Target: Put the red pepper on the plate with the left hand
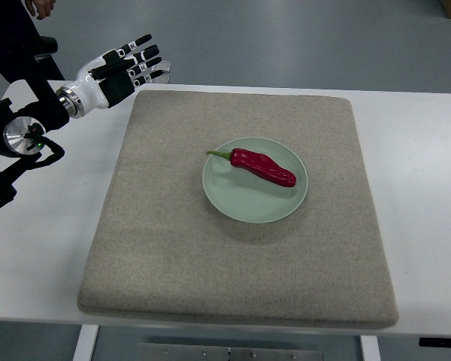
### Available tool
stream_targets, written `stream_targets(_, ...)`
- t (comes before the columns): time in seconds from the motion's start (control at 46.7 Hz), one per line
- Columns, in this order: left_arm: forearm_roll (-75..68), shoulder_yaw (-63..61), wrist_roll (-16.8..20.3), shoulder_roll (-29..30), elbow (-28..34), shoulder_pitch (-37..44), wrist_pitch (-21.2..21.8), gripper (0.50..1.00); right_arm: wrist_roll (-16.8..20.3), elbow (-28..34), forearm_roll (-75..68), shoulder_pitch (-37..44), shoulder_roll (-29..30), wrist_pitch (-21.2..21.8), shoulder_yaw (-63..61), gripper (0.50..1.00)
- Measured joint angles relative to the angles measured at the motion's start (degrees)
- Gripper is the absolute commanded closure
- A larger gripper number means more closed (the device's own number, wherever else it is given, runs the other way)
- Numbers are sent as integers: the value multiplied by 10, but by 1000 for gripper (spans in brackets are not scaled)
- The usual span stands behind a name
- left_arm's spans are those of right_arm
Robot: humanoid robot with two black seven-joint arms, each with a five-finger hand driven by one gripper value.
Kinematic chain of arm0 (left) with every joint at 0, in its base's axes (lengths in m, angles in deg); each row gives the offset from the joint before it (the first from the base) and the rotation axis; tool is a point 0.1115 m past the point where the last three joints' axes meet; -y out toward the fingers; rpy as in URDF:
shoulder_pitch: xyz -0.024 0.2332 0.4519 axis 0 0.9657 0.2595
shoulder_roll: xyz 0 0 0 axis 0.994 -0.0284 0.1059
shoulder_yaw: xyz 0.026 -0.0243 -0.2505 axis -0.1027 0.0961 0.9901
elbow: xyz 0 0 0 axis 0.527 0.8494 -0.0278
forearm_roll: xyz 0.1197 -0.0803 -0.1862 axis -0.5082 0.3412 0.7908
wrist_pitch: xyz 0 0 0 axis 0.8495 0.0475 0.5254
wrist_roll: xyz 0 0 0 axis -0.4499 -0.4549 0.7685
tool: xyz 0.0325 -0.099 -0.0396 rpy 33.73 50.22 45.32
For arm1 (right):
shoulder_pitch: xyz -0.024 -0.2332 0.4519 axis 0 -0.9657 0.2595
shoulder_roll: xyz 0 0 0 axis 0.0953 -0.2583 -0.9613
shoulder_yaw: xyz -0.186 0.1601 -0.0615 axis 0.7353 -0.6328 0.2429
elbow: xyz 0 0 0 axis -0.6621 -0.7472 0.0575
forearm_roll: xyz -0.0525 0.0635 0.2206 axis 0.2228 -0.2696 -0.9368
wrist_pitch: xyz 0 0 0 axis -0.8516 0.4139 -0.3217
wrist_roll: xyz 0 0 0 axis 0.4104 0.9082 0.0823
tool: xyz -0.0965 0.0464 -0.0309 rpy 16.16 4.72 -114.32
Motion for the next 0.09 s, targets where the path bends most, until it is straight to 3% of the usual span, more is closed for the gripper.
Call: stream_targets(0.086,-1,8,0,2,0,8,-1,501,0,0,0,0,0,0,0,572)
